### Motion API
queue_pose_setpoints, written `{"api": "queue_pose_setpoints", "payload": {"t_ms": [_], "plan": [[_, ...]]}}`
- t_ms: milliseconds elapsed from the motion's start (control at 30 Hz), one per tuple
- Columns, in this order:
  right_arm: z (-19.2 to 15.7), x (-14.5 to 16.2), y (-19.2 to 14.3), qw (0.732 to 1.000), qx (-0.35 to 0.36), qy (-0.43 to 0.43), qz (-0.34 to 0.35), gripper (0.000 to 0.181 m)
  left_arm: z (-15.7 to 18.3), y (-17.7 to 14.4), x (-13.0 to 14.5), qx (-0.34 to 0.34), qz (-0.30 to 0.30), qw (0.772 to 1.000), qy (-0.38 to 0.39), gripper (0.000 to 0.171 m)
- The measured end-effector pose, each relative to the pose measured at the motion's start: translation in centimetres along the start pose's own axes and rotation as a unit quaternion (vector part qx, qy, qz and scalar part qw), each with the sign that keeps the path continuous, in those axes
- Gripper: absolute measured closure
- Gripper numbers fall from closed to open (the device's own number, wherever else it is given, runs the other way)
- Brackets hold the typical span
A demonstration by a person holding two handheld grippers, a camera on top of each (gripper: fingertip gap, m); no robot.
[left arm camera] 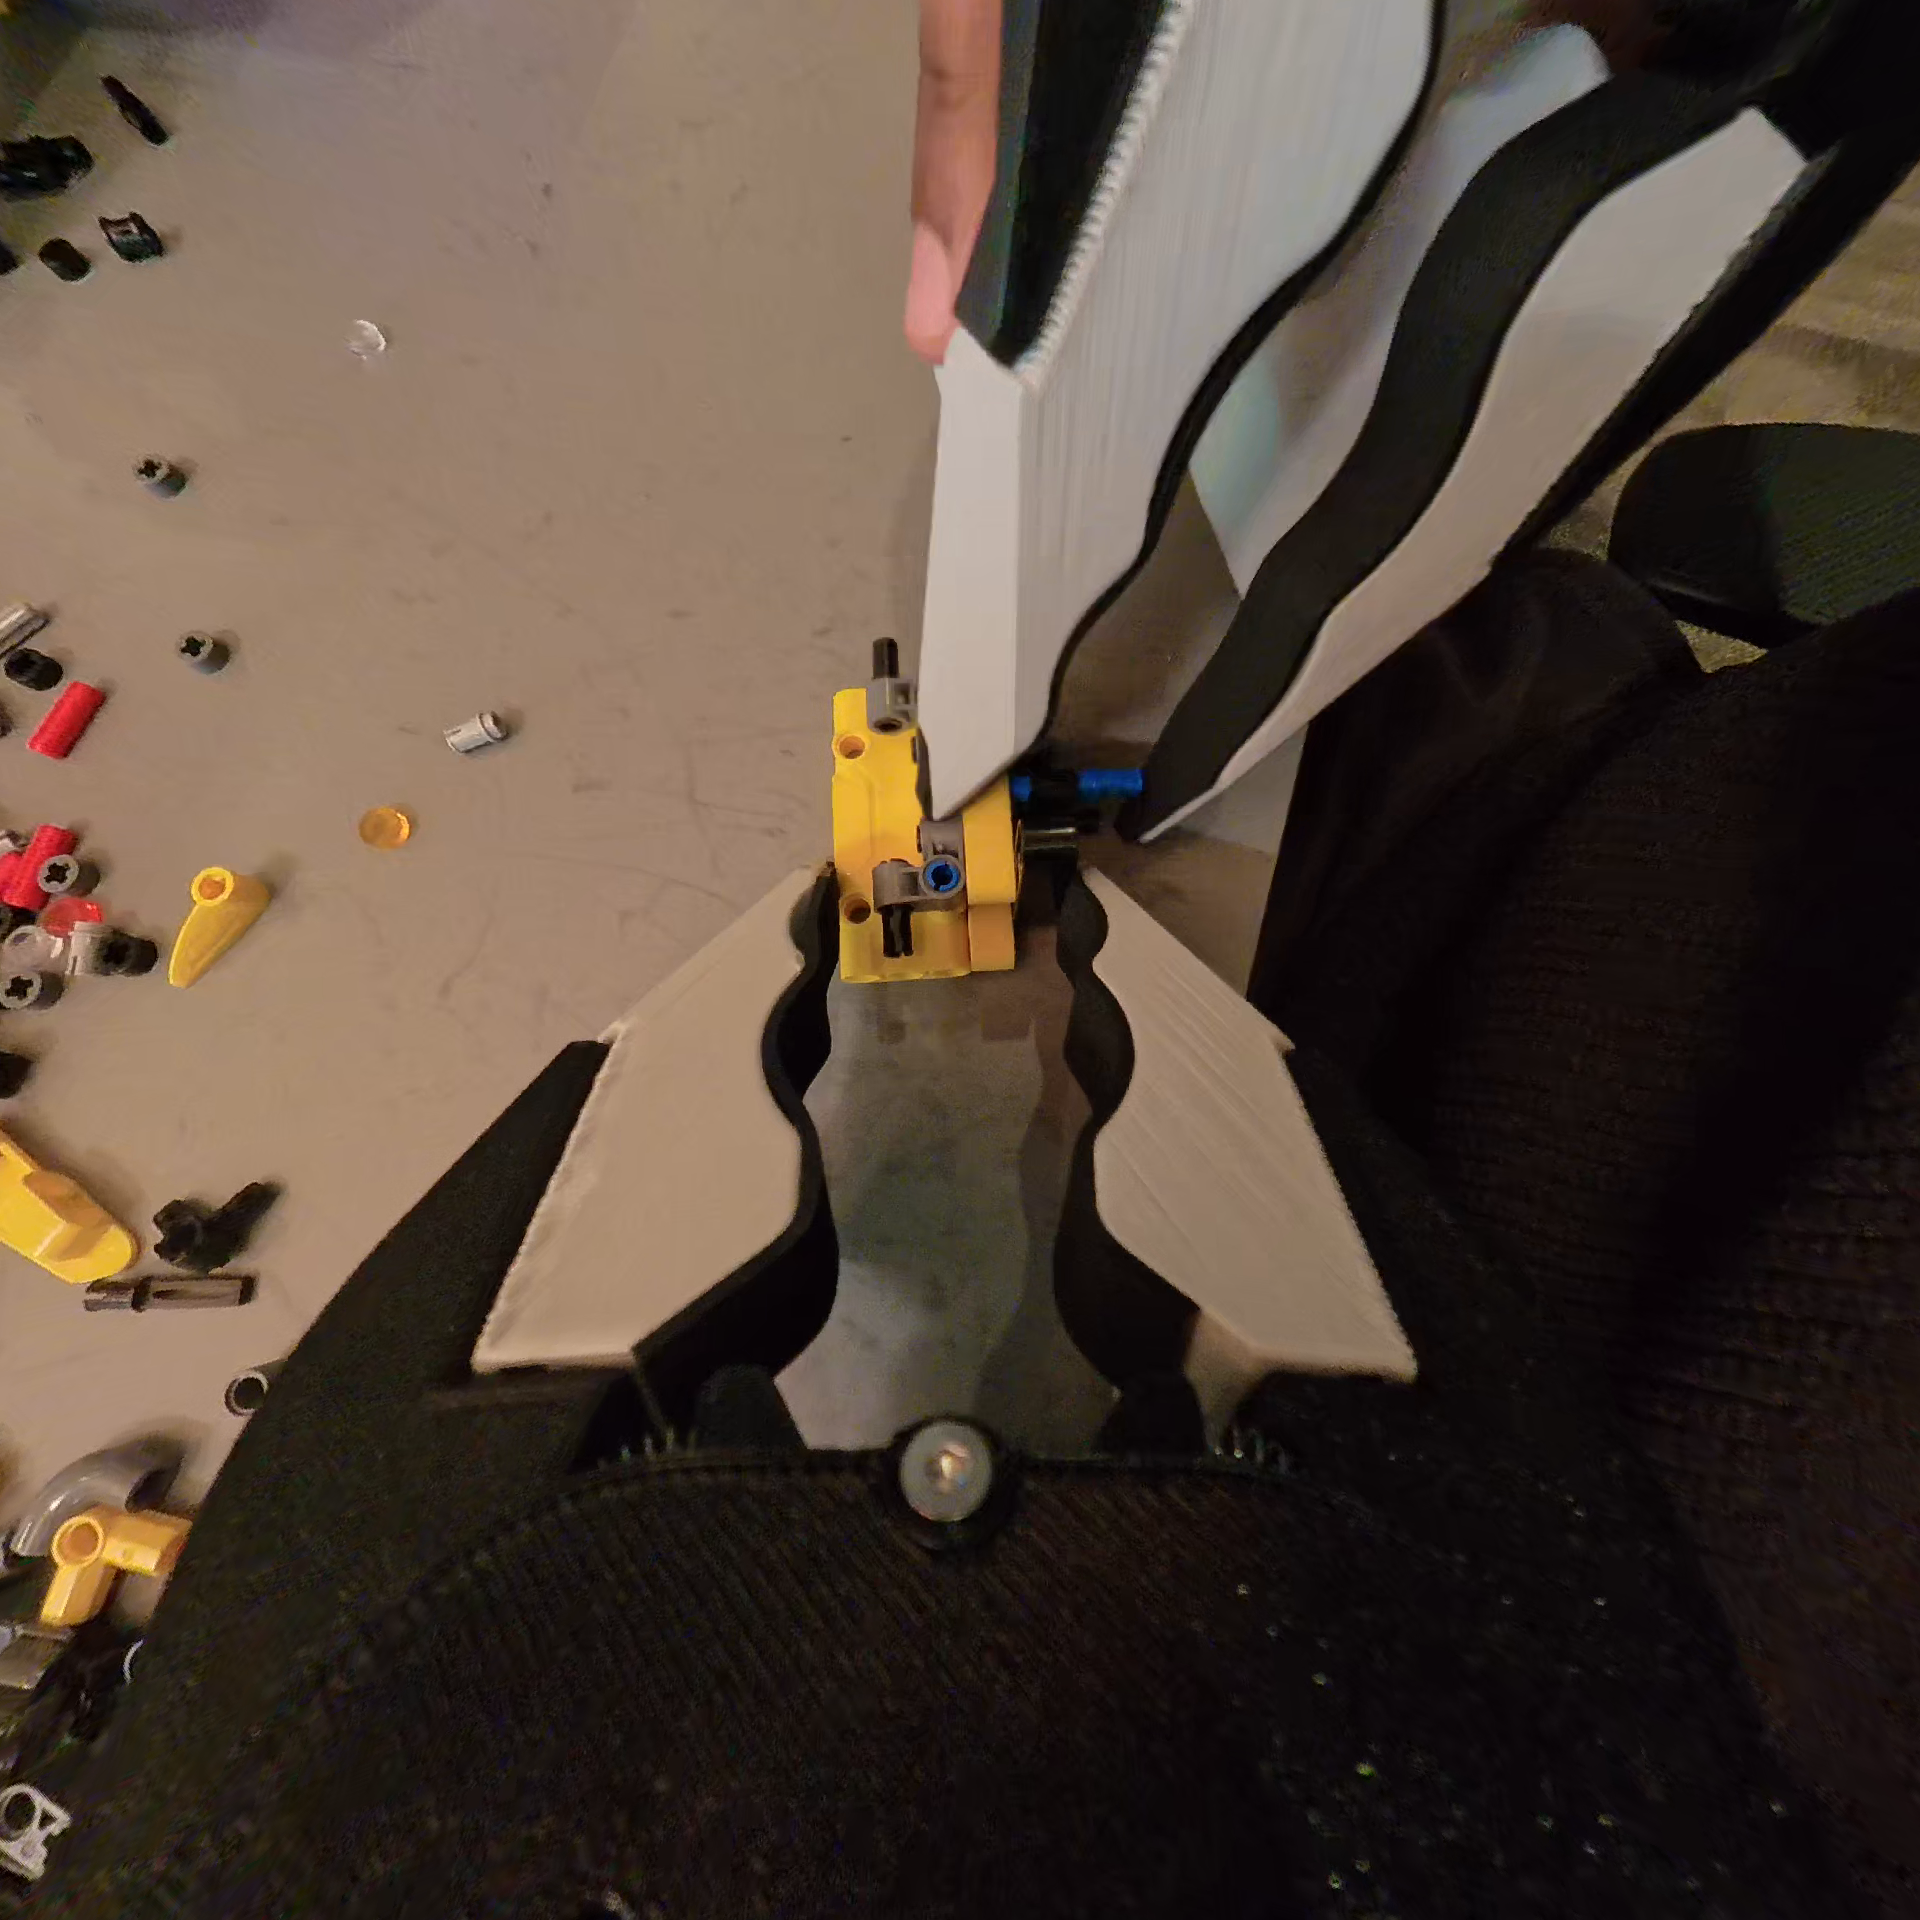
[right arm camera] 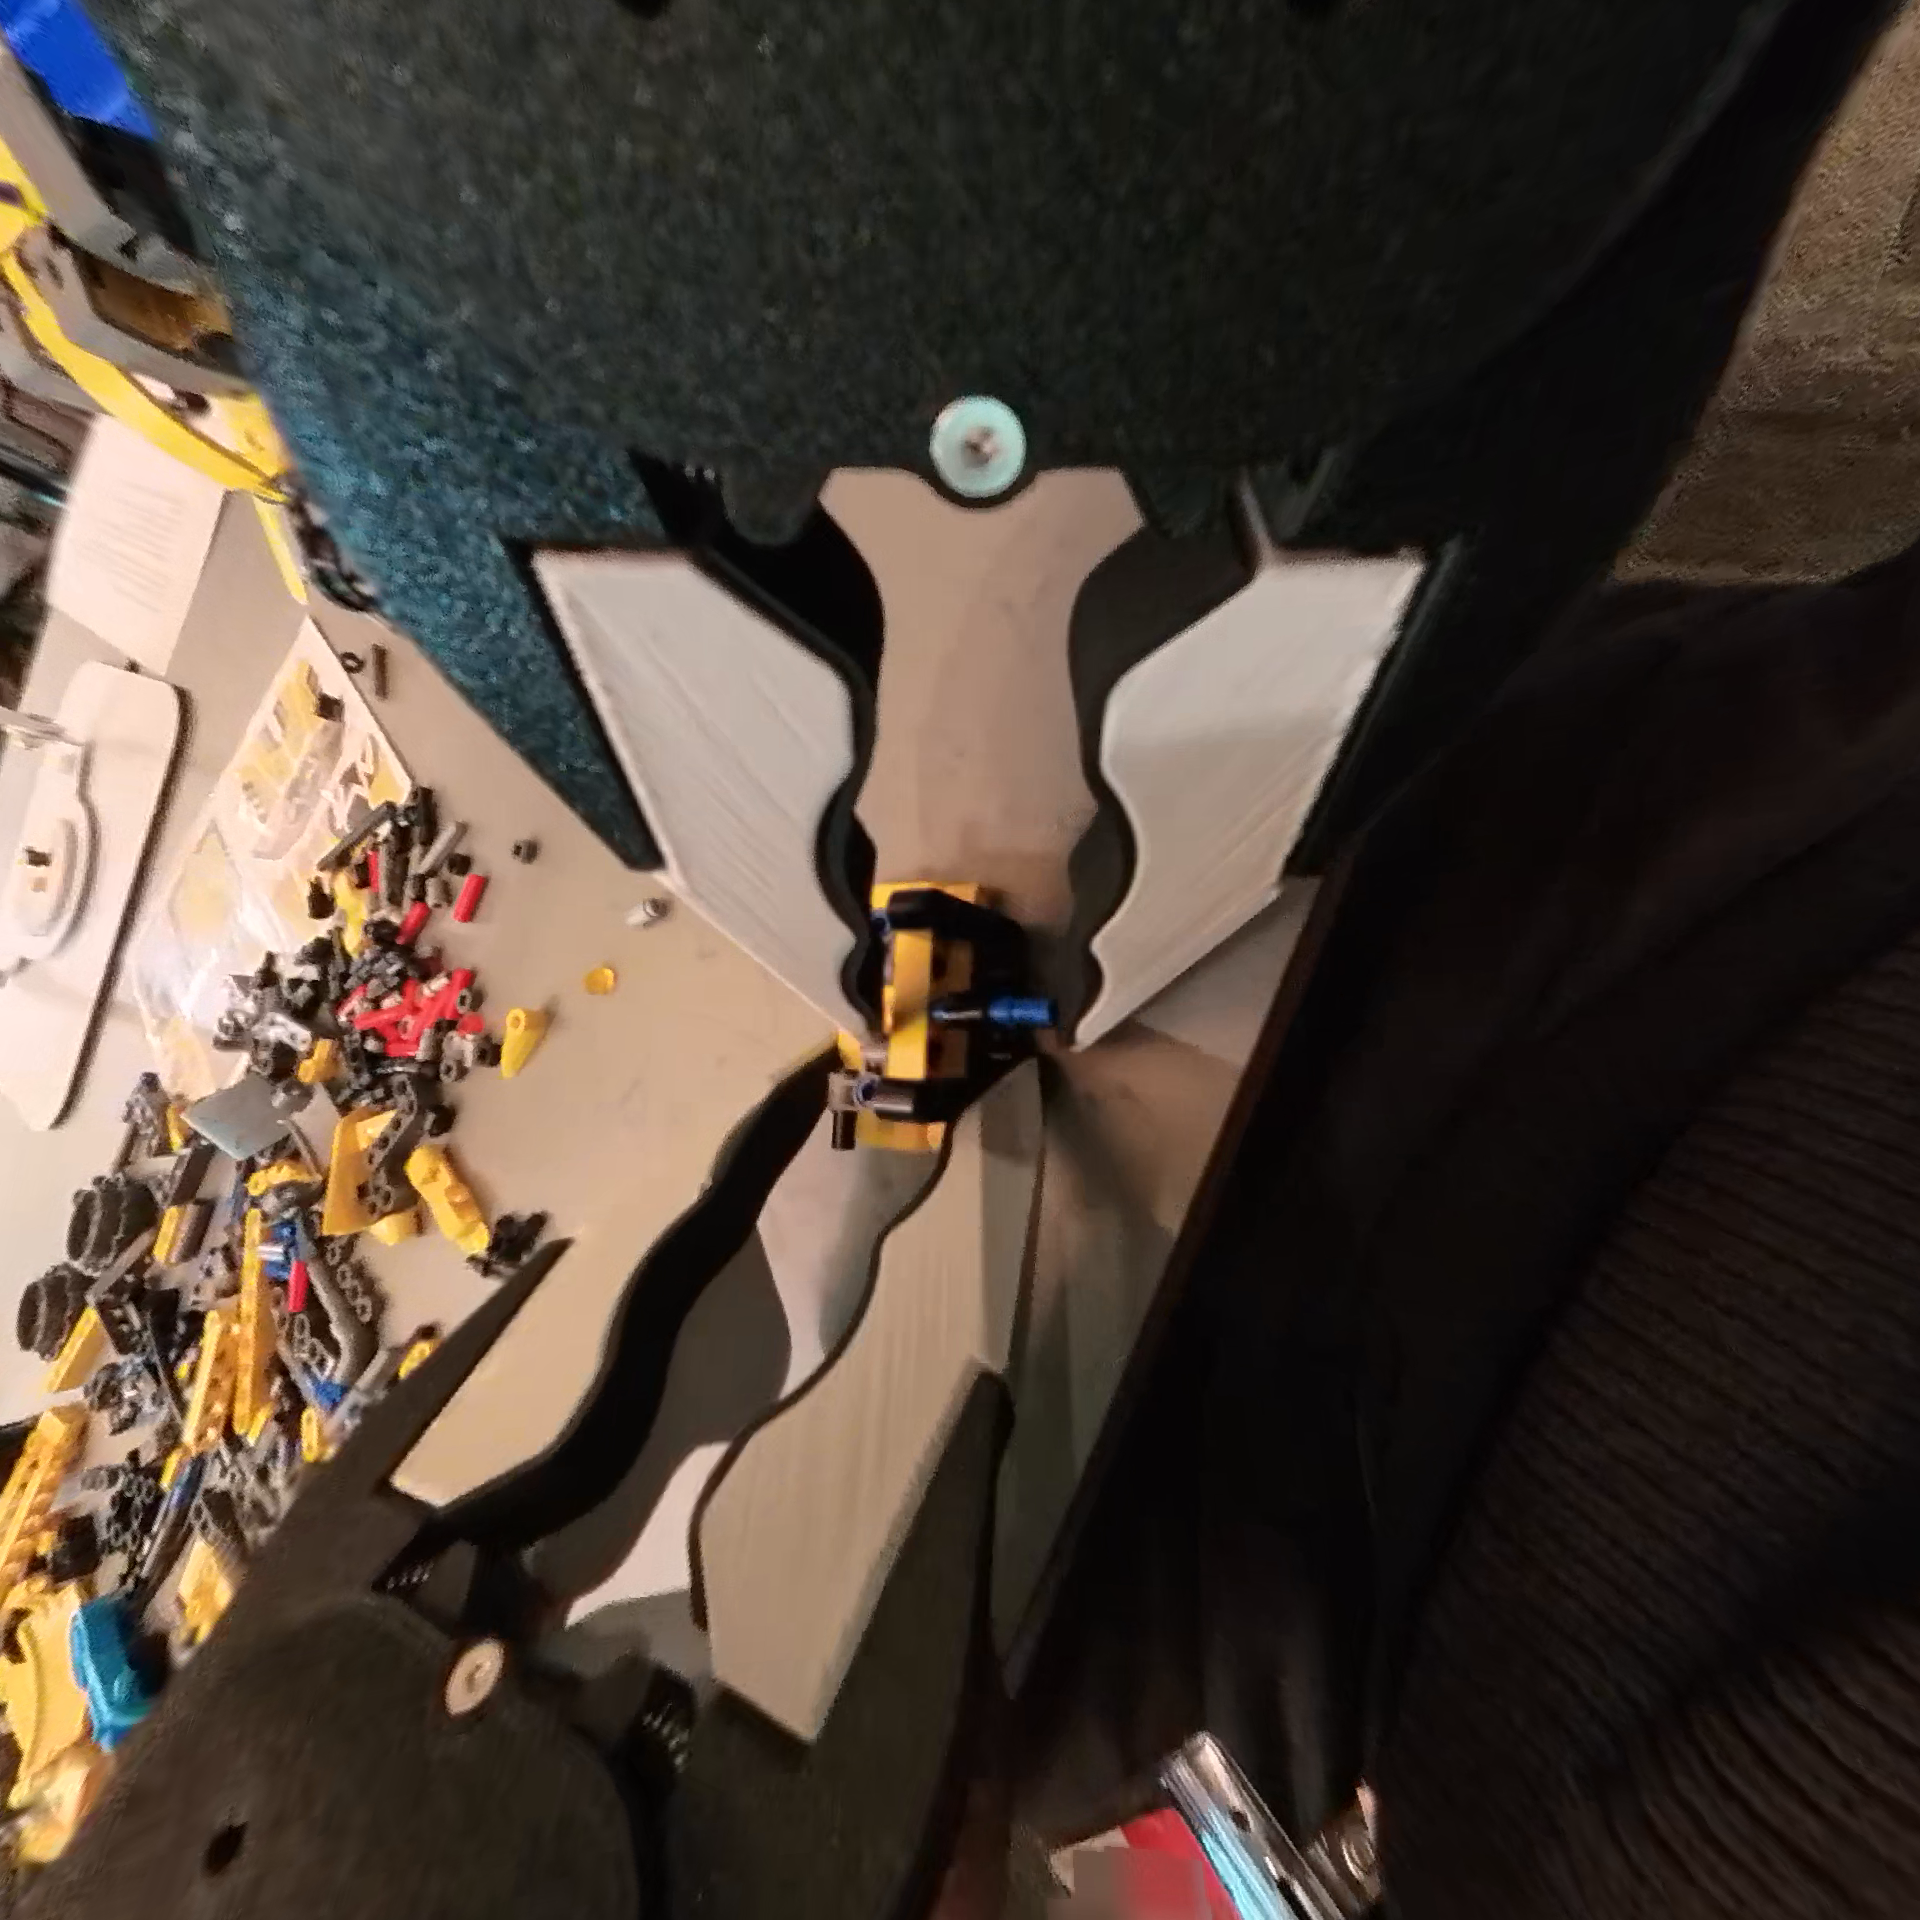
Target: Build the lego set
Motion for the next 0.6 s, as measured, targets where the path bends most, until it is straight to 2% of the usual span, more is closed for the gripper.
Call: {"api": "queue_pose_setpoints", "payload": {"t_ms": [367,600], "plan": [[0.88,-0.56,-0.10,0.998,-0.051,0.017,-0.043,0.152,-0.03,-0.01,0.00,-0.001,0.001,1.000,0.001,0.130],[0.81,-1.01,-0.05,0.996,-0.049,0.015,-0.067,0.153,-0.04,0.02,-0.03,-0.004,0.000,1.000,0.004,0.130]]}}
Point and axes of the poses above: each gripper's, where its closed fingertips meet, y out along the fingers, x out of its underside, z = x × y across the jaws, the point moved 10 cm from there along -y, back along the fingers, and after that the axes turned 7 degrees about -z, right-handed, at the moved point
